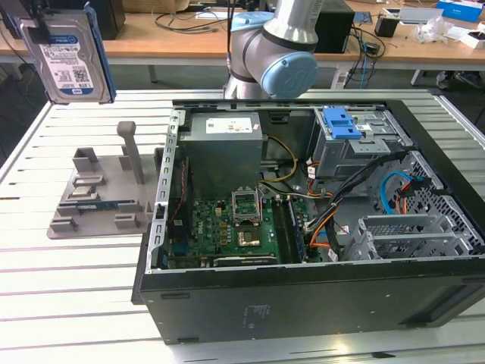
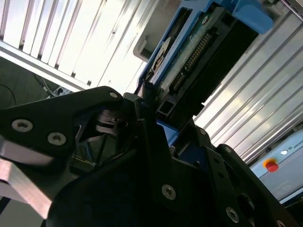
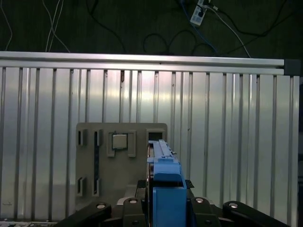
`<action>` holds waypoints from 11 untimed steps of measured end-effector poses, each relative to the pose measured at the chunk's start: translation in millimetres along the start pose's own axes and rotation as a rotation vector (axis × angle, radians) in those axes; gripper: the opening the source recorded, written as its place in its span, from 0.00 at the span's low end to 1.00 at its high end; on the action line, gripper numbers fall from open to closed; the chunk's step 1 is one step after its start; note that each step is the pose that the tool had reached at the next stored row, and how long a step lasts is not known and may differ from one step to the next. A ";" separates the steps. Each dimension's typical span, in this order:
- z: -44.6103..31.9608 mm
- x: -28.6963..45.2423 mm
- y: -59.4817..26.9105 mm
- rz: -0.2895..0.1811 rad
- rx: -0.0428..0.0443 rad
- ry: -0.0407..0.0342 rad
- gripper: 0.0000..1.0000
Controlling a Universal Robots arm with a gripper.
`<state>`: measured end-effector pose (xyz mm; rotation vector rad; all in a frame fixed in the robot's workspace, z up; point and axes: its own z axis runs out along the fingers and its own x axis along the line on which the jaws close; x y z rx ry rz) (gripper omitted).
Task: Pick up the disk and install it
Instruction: 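Pick up the disk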
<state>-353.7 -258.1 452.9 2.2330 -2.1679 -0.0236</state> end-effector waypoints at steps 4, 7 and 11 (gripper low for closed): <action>-14.0 0.1 0.4 0.000 -0.0001 0.0000 0.37; -18.9 0.2 0.6 0.000 -0.0001 0.0000 0.37; -28.0 0.3 0.9 0.000 -0.0001 0.0000 0.37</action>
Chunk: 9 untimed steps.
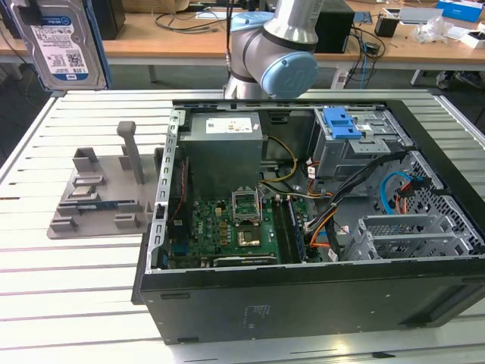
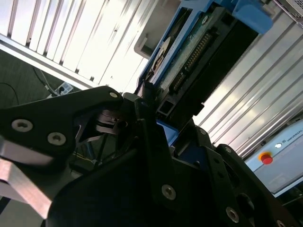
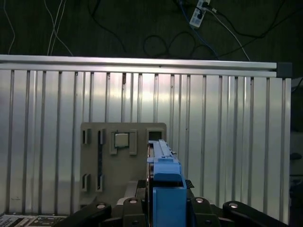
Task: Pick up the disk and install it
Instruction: 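Pick up the disk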
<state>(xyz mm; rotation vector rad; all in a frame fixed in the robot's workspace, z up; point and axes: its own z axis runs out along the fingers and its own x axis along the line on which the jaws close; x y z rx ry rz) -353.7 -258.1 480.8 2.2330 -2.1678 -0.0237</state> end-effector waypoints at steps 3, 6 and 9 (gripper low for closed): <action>-5.4 0.0 0.1 0.000 0.0000 0.0000 0.37; -14.3 0.1 0.4 0.000 -0.0001 0.0000 0.37; -21.6 0.1 0.6 0.000 0.0000 0.0001 0.37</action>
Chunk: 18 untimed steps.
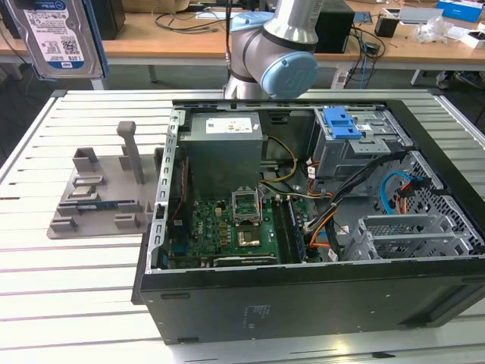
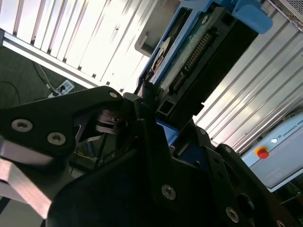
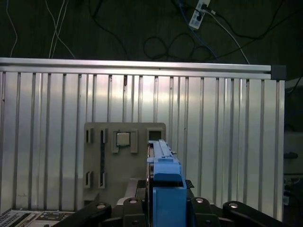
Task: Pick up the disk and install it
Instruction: 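Pick up the disk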
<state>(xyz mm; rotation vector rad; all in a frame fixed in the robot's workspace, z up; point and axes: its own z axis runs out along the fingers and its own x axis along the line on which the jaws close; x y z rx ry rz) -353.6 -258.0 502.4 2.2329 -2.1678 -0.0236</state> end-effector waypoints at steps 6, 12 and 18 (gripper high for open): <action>-12.9 0.1 0.4 0.000 0.0000 -0.0001 0.37; -27.4 0.1 0.9 0.000 0.0000 -0.0001 0.37; -42.7 0.1 1.4 0.000 0.0000 -0.0001 0.37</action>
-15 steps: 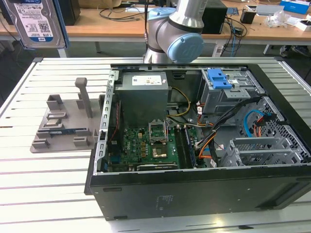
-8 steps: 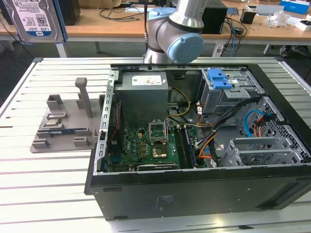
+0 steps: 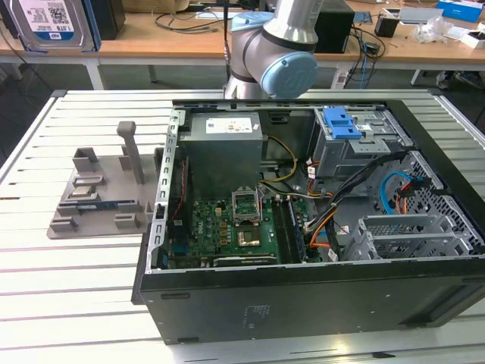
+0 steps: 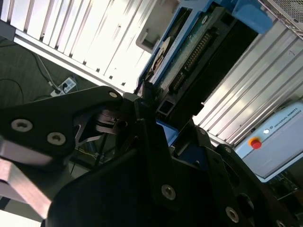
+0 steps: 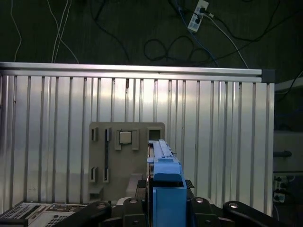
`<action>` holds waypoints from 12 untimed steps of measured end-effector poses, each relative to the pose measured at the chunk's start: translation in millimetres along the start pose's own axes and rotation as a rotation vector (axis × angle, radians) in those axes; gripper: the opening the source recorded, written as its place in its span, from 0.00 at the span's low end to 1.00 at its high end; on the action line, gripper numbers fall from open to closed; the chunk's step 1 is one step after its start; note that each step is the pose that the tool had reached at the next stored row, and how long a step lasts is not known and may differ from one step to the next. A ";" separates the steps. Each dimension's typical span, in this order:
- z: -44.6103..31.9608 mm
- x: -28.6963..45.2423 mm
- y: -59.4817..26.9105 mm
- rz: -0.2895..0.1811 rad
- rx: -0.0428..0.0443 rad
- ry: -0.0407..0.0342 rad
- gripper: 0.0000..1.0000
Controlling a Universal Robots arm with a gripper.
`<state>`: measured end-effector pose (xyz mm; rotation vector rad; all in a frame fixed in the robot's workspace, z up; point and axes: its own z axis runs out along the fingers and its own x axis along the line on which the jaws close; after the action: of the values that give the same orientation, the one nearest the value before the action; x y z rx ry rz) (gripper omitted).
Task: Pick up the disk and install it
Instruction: 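Pick up the disk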
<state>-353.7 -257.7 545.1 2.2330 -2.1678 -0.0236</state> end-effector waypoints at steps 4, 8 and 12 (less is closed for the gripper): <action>-7.8 0.0 0.3 0.000 0.0000 0.0000 0.37; -20.3 0.1 0.7 0.000 0.0000 0.0001 0.37; -25.5 0.0 0.8 0.000 -0.0001 -0.0012 0.37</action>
<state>-353.7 -257.5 570.6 2.2334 -2.1685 -0.0250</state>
